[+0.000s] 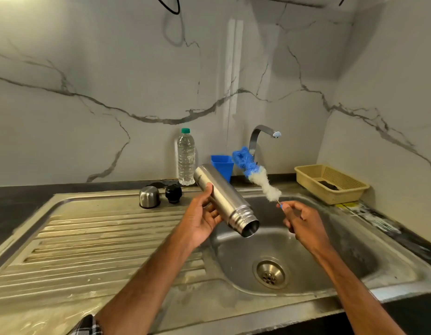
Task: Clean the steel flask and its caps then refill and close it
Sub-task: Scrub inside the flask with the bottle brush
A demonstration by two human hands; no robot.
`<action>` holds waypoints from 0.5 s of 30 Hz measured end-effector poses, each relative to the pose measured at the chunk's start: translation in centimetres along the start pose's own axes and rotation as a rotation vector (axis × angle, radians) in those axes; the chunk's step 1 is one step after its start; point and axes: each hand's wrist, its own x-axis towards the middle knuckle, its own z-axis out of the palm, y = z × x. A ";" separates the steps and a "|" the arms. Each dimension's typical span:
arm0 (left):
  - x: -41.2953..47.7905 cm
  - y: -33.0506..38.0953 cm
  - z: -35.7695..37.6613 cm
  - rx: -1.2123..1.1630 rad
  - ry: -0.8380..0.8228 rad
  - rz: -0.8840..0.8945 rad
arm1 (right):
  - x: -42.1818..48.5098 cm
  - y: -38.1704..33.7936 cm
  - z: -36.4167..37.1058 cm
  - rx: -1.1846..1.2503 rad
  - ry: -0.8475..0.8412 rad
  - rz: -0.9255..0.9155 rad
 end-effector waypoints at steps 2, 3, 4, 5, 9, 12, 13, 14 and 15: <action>-0.2 -0.1 0.0 -0.019 -0.013 -0.012 | 0.0 -0.1 0.2 0.072 -0.046 0.045; -0.2 -0.2 0.1 -0.021 -0.022 -0.015 | 0.0 -0.3 0.3 0.117 -0.073 0.070; -0.2 -0.2 0.2 -0.013 -0.030 -0.015 | -0.1 -0.6 0.5 0.169 -0.102 0.090; -0.2 -0.3 0.3 0.002 -0.035 -0.013 | -0.2 -0.8 0.7 0.219 -0.131 0.107; -0.3 -0.5 0.9 0.054 -0.008 -0.027 | -0.5 -1.3 1.9 0.299 -0.221 0.162; -0.4 -0.7 1.0 0.023 0.014 -0.062 | -0.7 -1.4 2.3 0.211 -0.210 0.149; -0.4 -0.7 0.9 -0.007 0.019 -0.078 | -0.7 -1.5 2.3 0.194 -0.204 0.143; -0.4 -0.6 0.8 -0.037 0.022 -0.089 | -0.8 -1.5 2.3 0.189 -0.202 0.137; -0.3 -0.5 0.7 -0.059 0.021 -0.096 | -0.8 -1.6 2.2 0.194 -0.205 0.129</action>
